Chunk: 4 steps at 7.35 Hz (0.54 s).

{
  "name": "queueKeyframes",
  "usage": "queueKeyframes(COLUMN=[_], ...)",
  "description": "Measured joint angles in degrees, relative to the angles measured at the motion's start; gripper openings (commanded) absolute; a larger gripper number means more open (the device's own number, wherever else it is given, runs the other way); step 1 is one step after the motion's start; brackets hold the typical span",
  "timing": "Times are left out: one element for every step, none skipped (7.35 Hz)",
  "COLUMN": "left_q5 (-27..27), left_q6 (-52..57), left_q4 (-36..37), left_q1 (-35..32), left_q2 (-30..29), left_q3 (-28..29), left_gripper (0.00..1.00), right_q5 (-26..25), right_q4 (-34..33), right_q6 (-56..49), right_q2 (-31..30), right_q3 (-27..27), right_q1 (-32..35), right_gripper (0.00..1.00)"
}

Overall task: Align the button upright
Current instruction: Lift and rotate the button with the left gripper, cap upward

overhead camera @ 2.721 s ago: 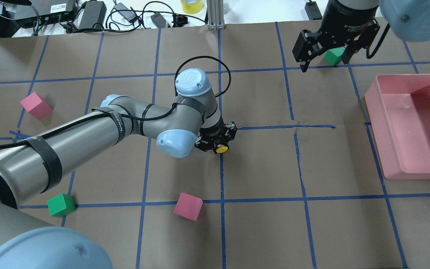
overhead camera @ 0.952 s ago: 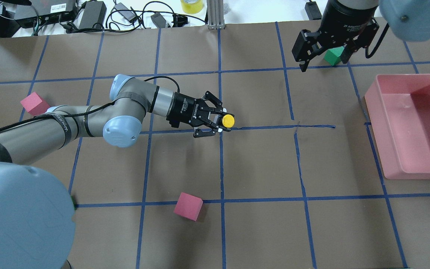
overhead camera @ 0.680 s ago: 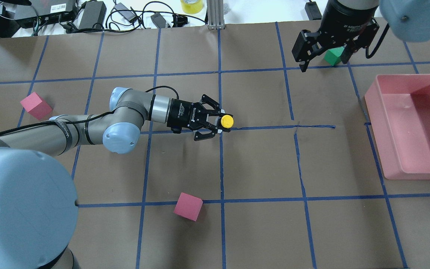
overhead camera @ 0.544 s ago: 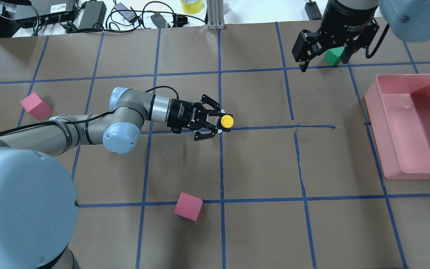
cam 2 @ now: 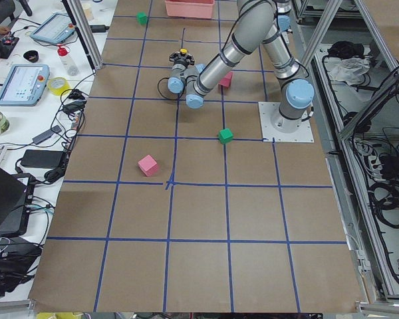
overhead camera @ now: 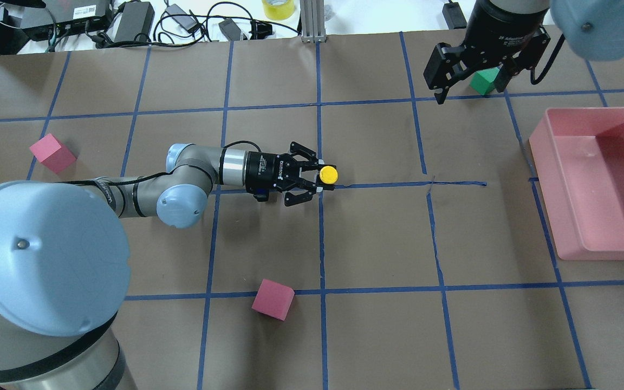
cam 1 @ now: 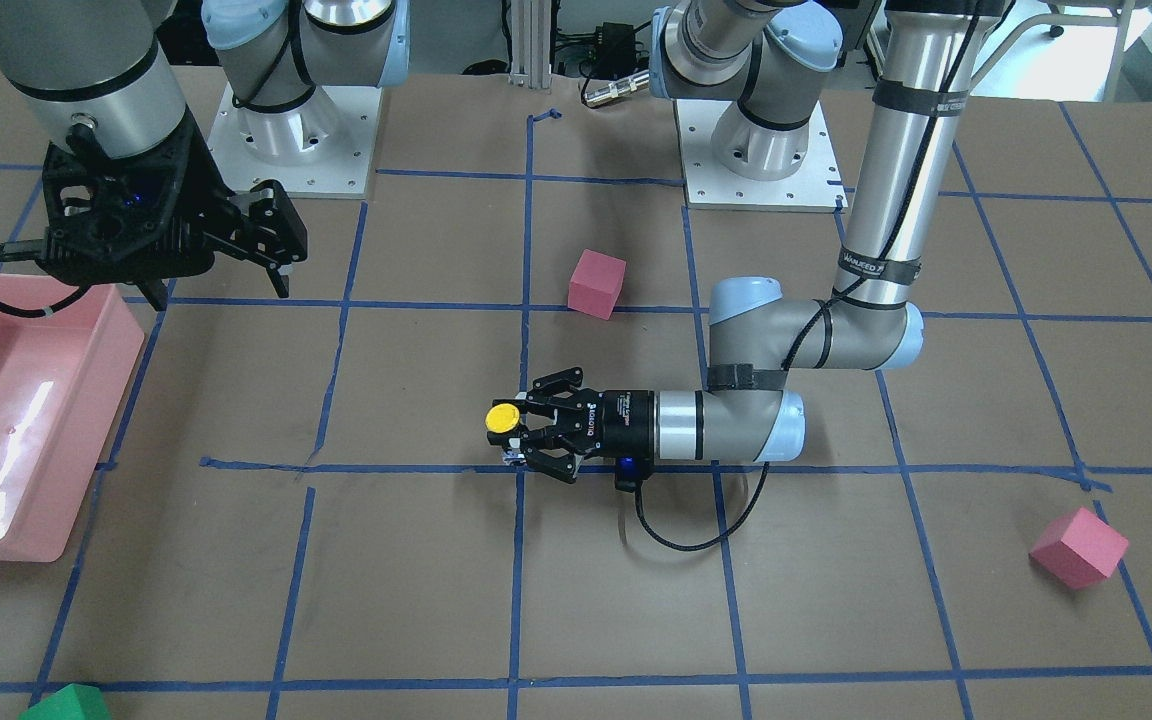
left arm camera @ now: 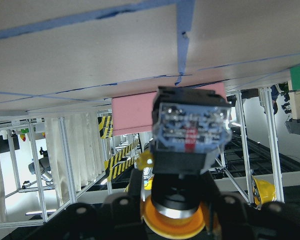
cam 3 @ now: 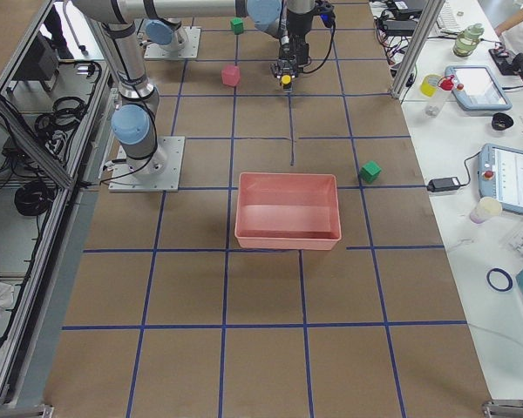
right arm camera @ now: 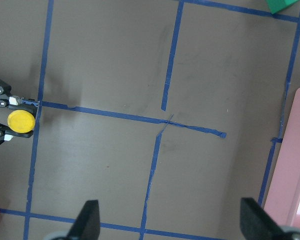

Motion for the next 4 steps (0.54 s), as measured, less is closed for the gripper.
queueKeyframes(left_q5=[0.0, 0.1, 0.1, 0.0], left_q6=[-1.4, -2.2, -2.8, -3.0], left_q4=[-0.3, -0.7, -1.6, -2.9], left_q1=[0.0, 0.1, 0.1, 0.1], left_q2=[-0.3, -0.6, -0.7, -0.9], left_q3=[0.5, 0.8, 1.0, 1.1], left_gripper=[0.15, 0.18, 0.32, 0.33], right_q5=[0.0, 0.0, 0.0, 0.1], right_q4=[0.0, 0.0, 0.0, 0.0], right_q6=[0.0, 0.0, 0.0, 0.0], right_q2=[0.0, 0.0, 0.0, 0.0], right_q3=[0.0, 0.0, 0.0, 0.0], right_q1=[0.0, 0.0, 0.0, 0.0], right_gripper=[1.00, 1.00, 1.00, 1.00])
